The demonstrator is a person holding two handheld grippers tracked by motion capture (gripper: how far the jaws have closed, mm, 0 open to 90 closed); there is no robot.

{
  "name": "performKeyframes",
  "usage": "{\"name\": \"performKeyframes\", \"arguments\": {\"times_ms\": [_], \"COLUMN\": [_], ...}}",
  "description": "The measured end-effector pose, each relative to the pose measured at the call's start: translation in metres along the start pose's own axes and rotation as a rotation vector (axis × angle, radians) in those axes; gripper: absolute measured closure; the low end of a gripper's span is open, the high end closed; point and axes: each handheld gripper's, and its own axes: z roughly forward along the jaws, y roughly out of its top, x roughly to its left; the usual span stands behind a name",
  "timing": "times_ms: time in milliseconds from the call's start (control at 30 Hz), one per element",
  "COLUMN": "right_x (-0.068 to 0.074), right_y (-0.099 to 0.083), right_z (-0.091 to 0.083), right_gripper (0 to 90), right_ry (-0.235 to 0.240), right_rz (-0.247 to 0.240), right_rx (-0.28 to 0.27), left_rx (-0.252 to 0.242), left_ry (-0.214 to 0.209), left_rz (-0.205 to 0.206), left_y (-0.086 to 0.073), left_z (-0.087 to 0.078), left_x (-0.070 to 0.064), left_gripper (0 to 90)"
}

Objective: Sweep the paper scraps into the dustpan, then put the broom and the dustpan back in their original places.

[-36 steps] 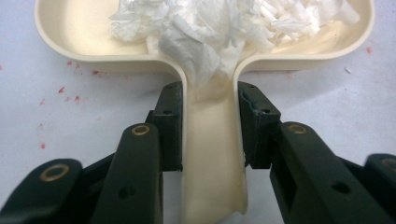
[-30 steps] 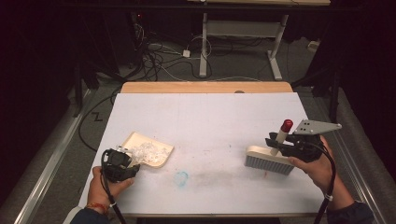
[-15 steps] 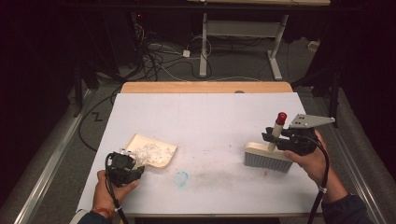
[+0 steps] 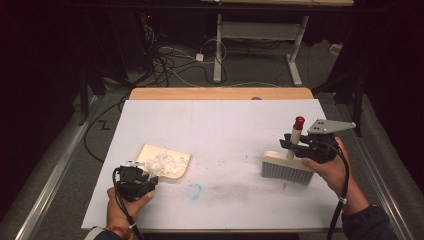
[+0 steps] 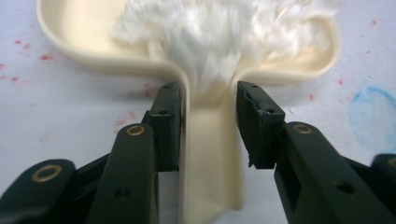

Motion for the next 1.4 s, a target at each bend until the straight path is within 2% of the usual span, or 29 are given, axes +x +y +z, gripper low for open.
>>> {"name": "performKeyframes", "arguments": {"times_ms": [167,200,267,333,367,400,433,467,500,567,600,633,667,700,800,867,933,1000,1167,1200,1267,1367,1400], "right_x": [-0.007,-0.008,-0.010,-0.010,-0.010,-0.010,-0.010,-0.010,-0.011,-0.011,-0.013,-0.014,-0.015,-0.015,-0.019,-0.021,-0.025,-0.031,-0.037,-0.039,-0.040,-0.042,-0.044], "right_y": [0.004,0.004,0.005,0.006,0.006,0.006,0.006,0.006,0.006,0.005,0.005,0.005,0.005,0.005,0.006,0.006,0.007,0.008,0.008,0.007,0.007,0.006,0.006], "right_z": [0.010,0.012,0.016,0.018,0.019,0.021,0.022,0.022,0.023,0.024,0.025,0.026,0.027,0.027,0.035,0.038,0.045,0.054,0.068,0.073,0.076,0.080,0.083], "right_gripper": [68.3,68.2,68.2,68.0,68.0,67.9,67.8,67.8,67.8,67.8,67.8,67.7,67.6,67.6,67.3,67.2,66.6,66.3,65.8,65.7,65.6,65.3,63.3], "right_ry": [-0.027,-0.034,-0.039,-0.050,-0.051,-0.057,-0.065,-0.065,-0.071,-0.078,-0.083,-0.084,-0.091,-0.091,-0.121,-0.133,-0.147,-0.176,-0.205,-0.229,-0.226,-0.239,-0.265], "right_rz": [0.031,0.036,0.044,0.052,0.051,0.050,0.052,0.052,0.061,0.069,0.080,0.086,0.086,0.086,0.111,0.112,0.125,0.149,0.170,0.179,0.183,0.179,0.178], "right_rx": [0.001,0.001,0.000,0.005,0.004,0.001,0.001,0.001,-0.003,-0.004,-0.010,-0.010,-0.010,-0.010,-0.007,-0.007,0.002,0.012,0.029,0.036,0.039,0.047,0.053], "left_rx": [0.018,0.018,0.016,0.008,-0.029,-0.044,-0.074,-0.074,-0.109,-0.164,-0.230,-0.230,-0.258,-0.258,-0.301,-0.323,-0.328,-0.305,-0.279,-0.271,-0.270,-0.270,-0.276], "left_ry": [-0.027,-0.027,-0.021,-0.022,-0.019,-0.002,0.023,0.023,0.036,0.033,0.019,0.019,0.029,0.029,0.056,0.061,0.067,0.062,0.057,0.057,0.051,0.063,0.062], "left_rz": [0.020,0.020,0.045,0.057,0.103,0.144,0.168,0.168,0.188,0.242,0.288,0.288,0.333,0.333,0.420,0.462,0.485,0.516,0.548,0.552,0.567,0.579,0.578], "left_y": [-0.003,-0.003,-0.003,-0.003,-0.003,-0.004,-0.005,-0.005,-0.006,-0.008,-0.010,-0.010,-0.010,-0.010,-0.013,-0.016,-0.019,-0.023,-0.029,-0.030,-0.030,-0.030,-0.029], "left_z": [0.002,0.002,0.000,0.000,-0.005,-0.007,-0.010,-0.010,-0.014,-0.021,-0.026,-0.026,-0.027,-0.027,-0.027,-0.026,-0.024,-0.019,-0.014,-0.013,-0.012,-0.010,-0.010], "left_x": [-0.009,-0.009,-0.009,-0.008,-0.006,-0.005,-0.005,-0.005,-0.004,-0.003,-0.001,-0.001,-0.001,-0.001,-0.003,-0.003,-0.001,-0.001,-0.005,-0.006,-0.007,-0.009,-0.009], "left_gripper": [58.3,57.4,56.5,51.6,47.7,44.7,40.1,33.7,31.0,29.3,25.2,24.0,22.6,22.1,20.9,20.3,20.1,19.4,19.4,19.4,19.3,19.0,18.9]}}
